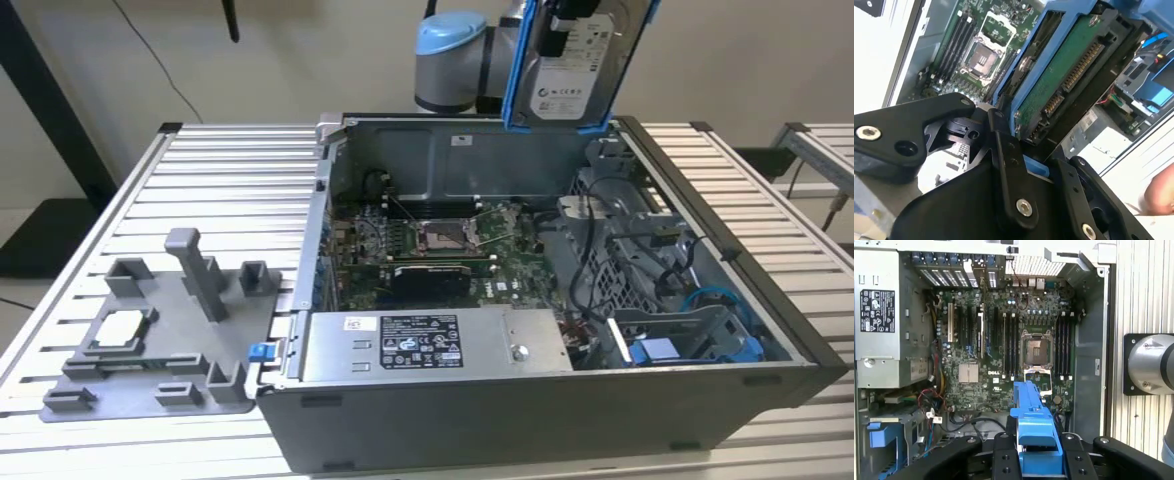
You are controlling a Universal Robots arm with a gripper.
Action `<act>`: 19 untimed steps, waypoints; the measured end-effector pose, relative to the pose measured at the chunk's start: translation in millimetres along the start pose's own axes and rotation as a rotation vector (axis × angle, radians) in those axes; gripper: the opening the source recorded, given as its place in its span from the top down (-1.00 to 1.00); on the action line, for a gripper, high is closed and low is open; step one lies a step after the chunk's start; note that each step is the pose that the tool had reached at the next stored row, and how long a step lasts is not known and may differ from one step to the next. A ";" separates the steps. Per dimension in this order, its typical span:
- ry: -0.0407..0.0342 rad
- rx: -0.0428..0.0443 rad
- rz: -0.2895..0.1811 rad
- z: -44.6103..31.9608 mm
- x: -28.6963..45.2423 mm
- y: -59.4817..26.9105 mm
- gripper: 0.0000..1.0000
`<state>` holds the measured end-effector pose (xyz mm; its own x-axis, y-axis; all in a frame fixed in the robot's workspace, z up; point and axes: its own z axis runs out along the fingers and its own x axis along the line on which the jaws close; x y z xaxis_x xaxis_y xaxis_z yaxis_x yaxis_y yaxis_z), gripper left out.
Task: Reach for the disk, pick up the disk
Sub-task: 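Pick up the disk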
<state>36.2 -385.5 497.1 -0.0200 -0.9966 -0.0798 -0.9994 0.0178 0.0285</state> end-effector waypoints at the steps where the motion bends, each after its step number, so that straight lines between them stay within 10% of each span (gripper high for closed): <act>1: 0.0000 0.0000 0.000 -0.1 -0.1 -2.9 1.00; 19: -0.0006 0.0000 0.000 -1.2 -0.9 -45.0 1.00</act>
<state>81.2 -385.4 497.0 -0.0201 -0.9966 -0.0804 -0.9994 0.0178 0.0286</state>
